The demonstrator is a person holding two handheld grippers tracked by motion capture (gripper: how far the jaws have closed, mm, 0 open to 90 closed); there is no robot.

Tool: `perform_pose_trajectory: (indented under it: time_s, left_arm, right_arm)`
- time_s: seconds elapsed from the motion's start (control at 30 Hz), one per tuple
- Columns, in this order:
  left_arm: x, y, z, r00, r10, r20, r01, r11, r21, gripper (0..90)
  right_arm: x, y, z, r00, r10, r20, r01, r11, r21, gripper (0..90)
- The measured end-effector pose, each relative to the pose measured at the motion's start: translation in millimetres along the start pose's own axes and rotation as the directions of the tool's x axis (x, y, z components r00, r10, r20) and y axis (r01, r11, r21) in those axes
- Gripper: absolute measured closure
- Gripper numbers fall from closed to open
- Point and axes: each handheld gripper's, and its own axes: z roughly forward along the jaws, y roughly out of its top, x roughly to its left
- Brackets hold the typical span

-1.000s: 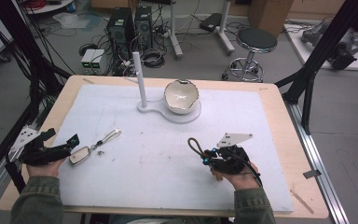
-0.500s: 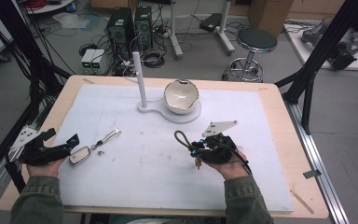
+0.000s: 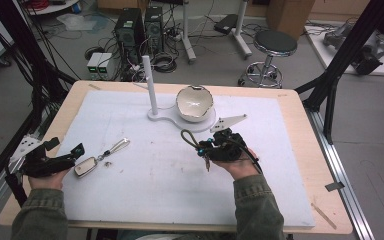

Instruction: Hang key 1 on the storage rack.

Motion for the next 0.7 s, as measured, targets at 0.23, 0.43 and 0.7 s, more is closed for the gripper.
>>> perform_pose_trajectory:
  time_s: [0.23,0.43,0.7]
  left_arm:
    - [0.5,0.1,0.1,1.0,-0.002,0.0,0.002,1.0,0.0,1.7]
    - [0.9,0.2,-0.4,1.0,-0.004,0.0,0.004,1.0,-0.004,1.7]
    - [0.9,0.2,-0.2,1.0,-0.005,0.0,0.005,1.0,-0.005,1.7]
  right_arm:
    - [-6.2,20.2,0.0,0.9999,-0.013,-0.01,0.012,1.0,-0.014,74.2]
    - [-6.0,37.6,4.2,0.9994,-0.025,-0.024,0.025,1.0,-0.013,74.2]
    - [-6.3,59.4,13.6,0.9988,-0.039,-0.031,0.039,0.999,0.011,74.2]
